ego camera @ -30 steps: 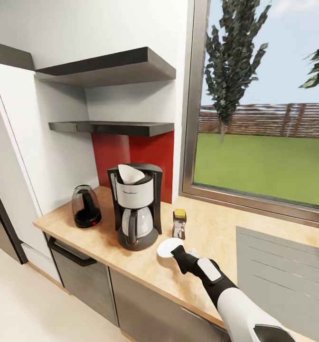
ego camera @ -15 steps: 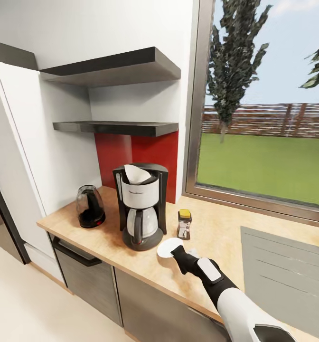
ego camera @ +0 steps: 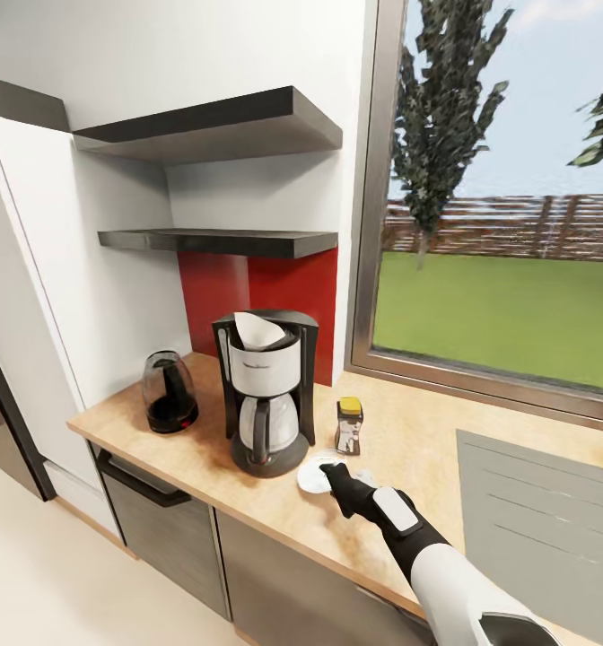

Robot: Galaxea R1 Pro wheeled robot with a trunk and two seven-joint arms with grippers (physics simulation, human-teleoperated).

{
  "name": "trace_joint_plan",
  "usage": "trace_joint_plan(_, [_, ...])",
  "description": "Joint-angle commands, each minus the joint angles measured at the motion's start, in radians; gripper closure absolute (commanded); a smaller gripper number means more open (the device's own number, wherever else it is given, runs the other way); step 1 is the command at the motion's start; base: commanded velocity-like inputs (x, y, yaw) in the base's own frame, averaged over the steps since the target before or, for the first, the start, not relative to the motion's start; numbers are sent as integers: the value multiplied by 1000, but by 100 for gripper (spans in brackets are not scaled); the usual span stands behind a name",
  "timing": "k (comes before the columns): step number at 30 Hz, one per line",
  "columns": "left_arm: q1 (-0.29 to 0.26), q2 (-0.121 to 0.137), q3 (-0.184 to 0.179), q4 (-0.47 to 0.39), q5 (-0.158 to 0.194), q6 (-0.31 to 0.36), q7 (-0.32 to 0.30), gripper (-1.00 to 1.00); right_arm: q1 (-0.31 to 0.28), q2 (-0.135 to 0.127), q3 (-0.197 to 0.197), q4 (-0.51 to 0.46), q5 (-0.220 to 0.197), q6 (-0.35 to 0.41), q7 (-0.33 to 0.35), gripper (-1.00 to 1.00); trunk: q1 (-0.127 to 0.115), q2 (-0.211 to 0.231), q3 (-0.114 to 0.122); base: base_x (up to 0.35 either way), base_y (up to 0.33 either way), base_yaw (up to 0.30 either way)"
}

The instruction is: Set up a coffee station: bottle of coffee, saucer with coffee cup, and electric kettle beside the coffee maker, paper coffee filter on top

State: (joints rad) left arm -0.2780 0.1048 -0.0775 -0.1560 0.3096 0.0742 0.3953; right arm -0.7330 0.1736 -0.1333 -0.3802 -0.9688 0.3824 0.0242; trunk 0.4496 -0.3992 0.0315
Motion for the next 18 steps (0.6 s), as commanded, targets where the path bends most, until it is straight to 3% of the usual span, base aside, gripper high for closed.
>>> trace_joint_plan(1, [0, 1, -8, -2, 6, 7, 5, -100, 0, 1, -8, 0, 1, 5, 2, -100, 0, -1, 0, 0, 0, 0])
trace_joint_plan(12, [1, 1, -8, -2, 6, 6, 5, -100, 0, 1, -8, 0, 1, 6, 0, -100, 0, -1, 0, -1, 0, 0])
trace_joint_plan(18, [1, 1, -8, -2, 6, 6, 5, -100, 0, 1, -8, 0, 1, 6, 0, -100, 0, -1, 0, -227, 0, 0])
